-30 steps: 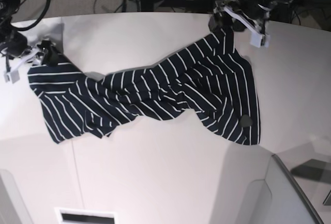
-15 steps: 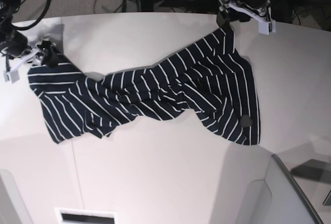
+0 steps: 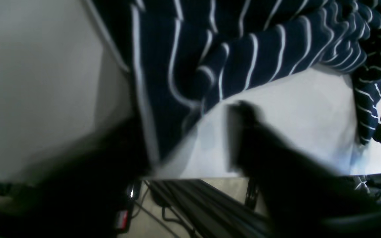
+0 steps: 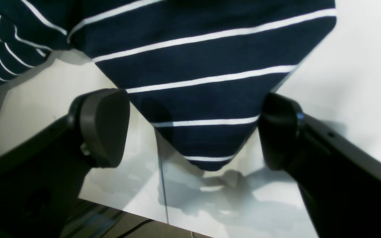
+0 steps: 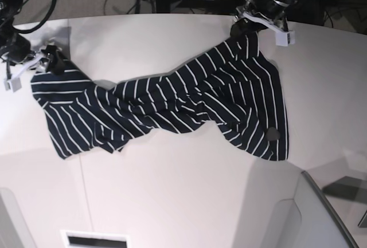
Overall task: Layout the t-shirt on the table in an organized manner, then fold the t-shirt properly
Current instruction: 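Hold the shirt edge with both grippers and stretch it apart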
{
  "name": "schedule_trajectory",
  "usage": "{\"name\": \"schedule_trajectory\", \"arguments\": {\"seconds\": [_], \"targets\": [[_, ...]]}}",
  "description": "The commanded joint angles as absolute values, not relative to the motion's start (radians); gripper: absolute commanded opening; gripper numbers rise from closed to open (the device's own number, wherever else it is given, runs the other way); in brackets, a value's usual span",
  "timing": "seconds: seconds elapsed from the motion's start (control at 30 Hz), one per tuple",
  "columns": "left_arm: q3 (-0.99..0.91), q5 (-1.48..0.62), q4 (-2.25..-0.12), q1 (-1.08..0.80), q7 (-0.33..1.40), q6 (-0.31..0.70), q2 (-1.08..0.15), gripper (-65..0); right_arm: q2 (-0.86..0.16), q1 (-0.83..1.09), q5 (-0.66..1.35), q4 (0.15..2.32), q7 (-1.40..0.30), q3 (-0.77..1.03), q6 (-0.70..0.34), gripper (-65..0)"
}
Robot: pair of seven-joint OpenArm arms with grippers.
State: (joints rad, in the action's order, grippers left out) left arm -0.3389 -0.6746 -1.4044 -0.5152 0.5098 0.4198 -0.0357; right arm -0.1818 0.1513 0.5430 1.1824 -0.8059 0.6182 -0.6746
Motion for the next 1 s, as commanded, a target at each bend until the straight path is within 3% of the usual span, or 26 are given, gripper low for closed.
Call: {"name": "schedule_trajectory", "arguments": {"seconds": [0.0,0.07,0.2,0.33,0.5,0.77,0.97], "targets": [[-0.337,-0.653,-1.389,-0.512,0.544,0.404,-0.036,-52.3,-0.186,0.162,0.513,1.181,-0.848,0.618,-0.667,-8.0],[-0.337,-0.653,-1.363,-0.496,0.544,0.404,-0.036,-65.0,-0.186,0.162,0.513,1.181,-0.848,0.618,-0.688,-8.0],[-0.337,-0.653,-1.363,-0.492,0.544,0.404,-0.038,-65.0,-0.185,0.16,0.513,1.176,-0.848,0.618,-0.698,-11.7],[-0.337,-0.653,-1.368,-0.492,0.544,0.406,-0.061,-65.0,-0.182,0.156,0.513,1.175,-0.846,0.625,-0.698,-30.5],[-0.338,-0.653,-1.449,-0.527,0.544,0.406,-0.096,-65.0,-0.18,0.156,0.518,1.175,-0.845,0.63,-0.698,-65.0],[-0.348,-0.653,-1.659,-0.607,0.545,0.406,-0.177,-65.0,-0.18,0.208,0.578,1.237,-0.857,0.628,-0.698,-65.0],[-0.351,-0.654,-1.709,-0.601,0.547,0.406,-0.243,-65.0,-0.185,0.302,0.659,1.504,-0.869,0.628,-0.698,-65.0]]}}
